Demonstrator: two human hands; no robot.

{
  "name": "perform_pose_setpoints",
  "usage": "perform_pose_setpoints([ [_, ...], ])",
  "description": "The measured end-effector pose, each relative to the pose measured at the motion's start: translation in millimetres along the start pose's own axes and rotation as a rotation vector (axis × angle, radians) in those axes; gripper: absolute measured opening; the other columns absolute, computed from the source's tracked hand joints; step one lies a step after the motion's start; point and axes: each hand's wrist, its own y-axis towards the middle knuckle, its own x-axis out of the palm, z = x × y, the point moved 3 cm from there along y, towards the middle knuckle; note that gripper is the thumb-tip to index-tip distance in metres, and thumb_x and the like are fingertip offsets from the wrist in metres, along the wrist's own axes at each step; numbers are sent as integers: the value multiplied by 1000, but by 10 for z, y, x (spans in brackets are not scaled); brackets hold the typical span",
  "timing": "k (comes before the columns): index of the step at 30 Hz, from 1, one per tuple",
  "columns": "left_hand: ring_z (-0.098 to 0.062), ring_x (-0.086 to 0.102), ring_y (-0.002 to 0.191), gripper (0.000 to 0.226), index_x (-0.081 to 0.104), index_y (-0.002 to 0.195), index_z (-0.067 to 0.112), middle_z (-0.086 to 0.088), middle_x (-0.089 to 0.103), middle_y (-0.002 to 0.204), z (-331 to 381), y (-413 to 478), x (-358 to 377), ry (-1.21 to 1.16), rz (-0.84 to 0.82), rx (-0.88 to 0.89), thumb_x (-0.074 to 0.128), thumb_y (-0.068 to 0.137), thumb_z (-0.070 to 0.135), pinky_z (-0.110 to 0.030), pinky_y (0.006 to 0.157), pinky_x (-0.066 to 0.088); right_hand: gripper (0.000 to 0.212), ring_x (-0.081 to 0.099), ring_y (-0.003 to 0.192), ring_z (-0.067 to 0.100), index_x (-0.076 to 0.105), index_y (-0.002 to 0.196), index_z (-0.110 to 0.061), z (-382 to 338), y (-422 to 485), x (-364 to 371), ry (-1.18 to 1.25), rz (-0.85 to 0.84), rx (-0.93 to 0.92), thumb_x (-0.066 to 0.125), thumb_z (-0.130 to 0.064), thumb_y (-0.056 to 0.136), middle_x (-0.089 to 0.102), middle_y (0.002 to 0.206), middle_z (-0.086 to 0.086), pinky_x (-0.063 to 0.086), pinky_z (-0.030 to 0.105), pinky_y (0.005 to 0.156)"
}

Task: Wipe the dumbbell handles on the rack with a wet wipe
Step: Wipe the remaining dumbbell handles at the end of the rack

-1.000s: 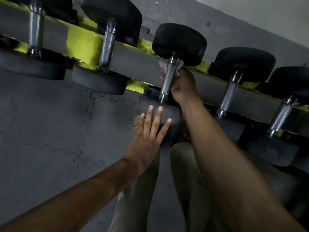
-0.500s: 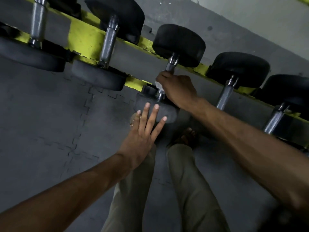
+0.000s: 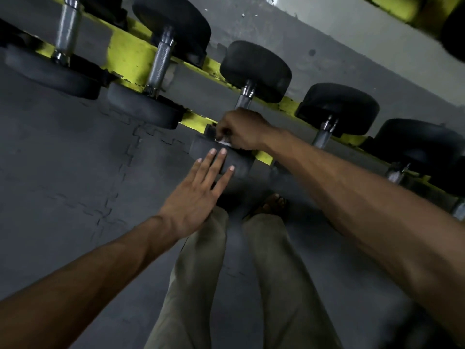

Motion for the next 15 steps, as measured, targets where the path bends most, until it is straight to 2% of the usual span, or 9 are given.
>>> perform_pose_setpoints([
  [3, -47, -18, 157, 95, -9, 166, 5, -32, -23, 167, 244, 83, -91, -25, -6, 31, 55, 100, 27, -56, 129, 10, 19, 67, 105, 23, 77, 101, -26, 235, -324, 82, 55, 98, 11, 65, -19, 88, 74, 112, -3, 50, 32, 79],
  [7, -46, -15, 158, 112, -1, 166, 3, -31, -19, 168, 719, 317, -273, -58, 8, 117, 70, 89, 44, -54, 130, 7, 28, 68, 94, 30, 74, 98, -9, 829, -877, 174, 167, 267, 96, 57, -20, 78, 74, 100, 11, 40, 28, 70],
  [10, -45, -10, 159, 116, 0, 166, 5, -30, -18, 169, 1102, 521, -352, -79, 14, 184, 73, 85, 45, -52, 130, 10, 22, 68, 94, 30, 69, 99, -16, 1277, -1358, 165, 206, 408, 219, 56, -20, 81, 72, 99, 7, 53, 35, 76],
  [12, -45, -12, 159, 115, -4, 167, 7, -30, -20, 168, 1337, 651, -367, -76, 4, 233, 70, 87, 45, -52, 130, 10, 16, 69, 93, 26, 64, 99, -24, 1423, -1600, 248, 72, 378, 167, 58, -36, 91, 70, 107, -3, 56, 39, 75],
  [14, -46, -17, 157, 115, -12, 166, 8, -33, -25, 166, 1530, 745, -352, -55, -18, 251, 66, 91, 48, -54, 130, 9, 30, 71, 92, 27, 60, 108, -30, 1472, -1747, 417, -152, 223, 46, 45, -53, 94, 67, 121, -8, 55, 35, 69],
  [15, -48, -19, 156, 117, -16, 164, 7, -35, -28, 164, 1615, 778, -332, -33, -30, 241, 64, 92, 50, -55, 130, 10, 34, 71, 90, 27, 58, 116, -33, 1510, -1802, 485, -253, 174, -23, 40, -55, 96, 65, 126, -9, 53, 33, 65],
])
